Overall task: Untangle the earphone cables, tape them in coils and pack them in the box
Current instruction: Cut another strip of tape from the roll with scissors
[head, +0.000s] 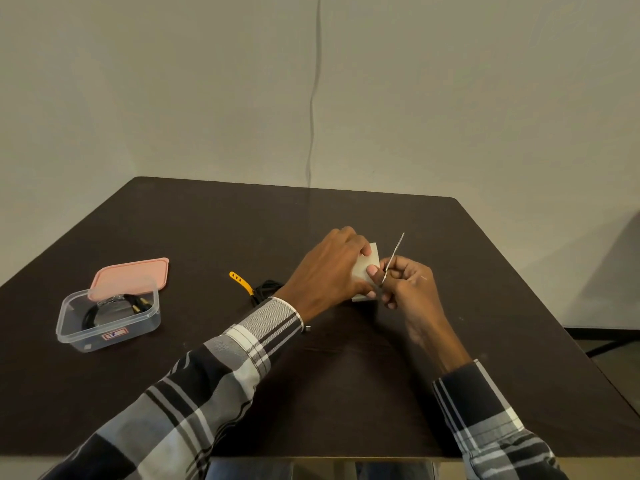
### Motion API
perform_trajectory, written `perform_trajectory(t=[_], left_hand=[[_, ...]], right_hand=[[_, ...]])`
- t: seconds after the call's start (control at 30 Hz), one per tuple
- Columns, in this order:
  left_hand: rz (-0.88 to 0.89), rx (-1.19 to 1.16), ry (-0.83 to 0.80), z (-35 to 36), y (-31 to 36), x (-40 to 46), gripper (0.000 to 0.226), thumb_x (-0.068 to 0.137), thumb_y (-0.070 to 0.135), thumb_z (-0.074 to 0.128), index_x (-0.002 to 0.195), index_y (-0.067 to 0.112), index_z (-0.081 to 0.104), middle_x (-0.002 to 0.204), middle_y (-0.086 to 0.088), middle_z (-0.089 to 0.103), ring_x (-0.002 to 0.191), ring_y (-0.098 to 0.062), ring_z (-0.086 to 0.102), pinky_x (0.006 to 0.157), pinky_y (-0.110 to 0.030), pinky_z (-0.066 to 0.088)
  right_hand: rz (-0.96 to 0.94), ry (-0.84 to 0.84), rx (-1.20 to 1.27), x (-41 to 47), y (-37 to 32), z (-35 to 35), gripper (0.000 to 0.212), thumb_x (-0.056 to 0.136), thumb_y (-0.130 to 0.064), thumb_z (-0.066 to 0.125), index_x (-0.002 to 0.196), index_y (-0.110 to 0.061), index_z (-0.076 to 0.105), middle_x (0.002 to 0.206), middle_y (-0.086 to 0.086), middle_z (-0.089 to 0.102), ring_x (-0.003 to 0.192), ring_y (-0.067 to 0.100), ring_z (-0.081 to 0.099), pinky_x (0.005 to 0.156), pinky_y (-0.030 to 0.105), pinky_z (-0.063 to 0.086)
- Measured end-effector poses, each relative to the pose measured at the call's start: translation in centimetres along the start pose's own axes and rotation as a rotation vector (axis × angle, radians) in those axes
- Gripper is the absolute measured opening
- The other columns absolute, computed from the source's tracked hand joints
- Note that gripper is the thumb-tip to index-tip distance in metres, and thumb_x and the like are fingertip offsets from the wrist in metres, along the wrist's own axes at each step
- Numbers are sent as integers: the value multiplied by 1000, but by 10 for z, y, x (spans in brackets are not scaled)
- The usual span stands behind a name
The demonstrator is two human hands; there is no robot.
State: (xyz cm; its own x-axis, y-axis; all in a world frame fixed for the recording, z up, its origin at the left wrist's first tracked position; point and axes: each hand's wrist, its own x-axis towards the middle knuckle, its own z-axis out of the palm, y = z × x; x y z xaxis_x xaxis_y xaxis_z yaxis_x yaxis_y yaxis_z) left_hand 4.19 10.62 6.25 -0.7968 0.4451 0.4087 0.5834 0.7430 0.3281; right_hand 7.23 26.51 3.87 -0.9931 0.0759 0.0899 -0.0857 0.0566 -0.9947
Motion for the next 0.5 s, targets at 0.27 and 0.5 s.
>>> perform_trajectory(t=[0.27, 0.5], left_hand=[[47, -330, -75, -15, -28, 11, 22, 87, 19, 69, 108, 16, 68, 110, 3, 63, 99, -12, 59, 89, -34, 52], [-37, -425, -305, -19, -35, 10, 22, 92, 20, 63, 114, 19, 64, 113, 3, 64, 105, -12, 59, 87, -22, 47]], right_hand=[[-16, -81, -104, 7, 4, -20, 10, 93, -20, 69, 94, -10, 72, 67, -3, 64, 57, 6, 49, 49, 20, 38], [-110, -302, -213, 25, -9, -30, 21, 93, -30, 68, 98, -9, 71, 85, 1, 69, 72, 5, 56, 58, 15, 41]])
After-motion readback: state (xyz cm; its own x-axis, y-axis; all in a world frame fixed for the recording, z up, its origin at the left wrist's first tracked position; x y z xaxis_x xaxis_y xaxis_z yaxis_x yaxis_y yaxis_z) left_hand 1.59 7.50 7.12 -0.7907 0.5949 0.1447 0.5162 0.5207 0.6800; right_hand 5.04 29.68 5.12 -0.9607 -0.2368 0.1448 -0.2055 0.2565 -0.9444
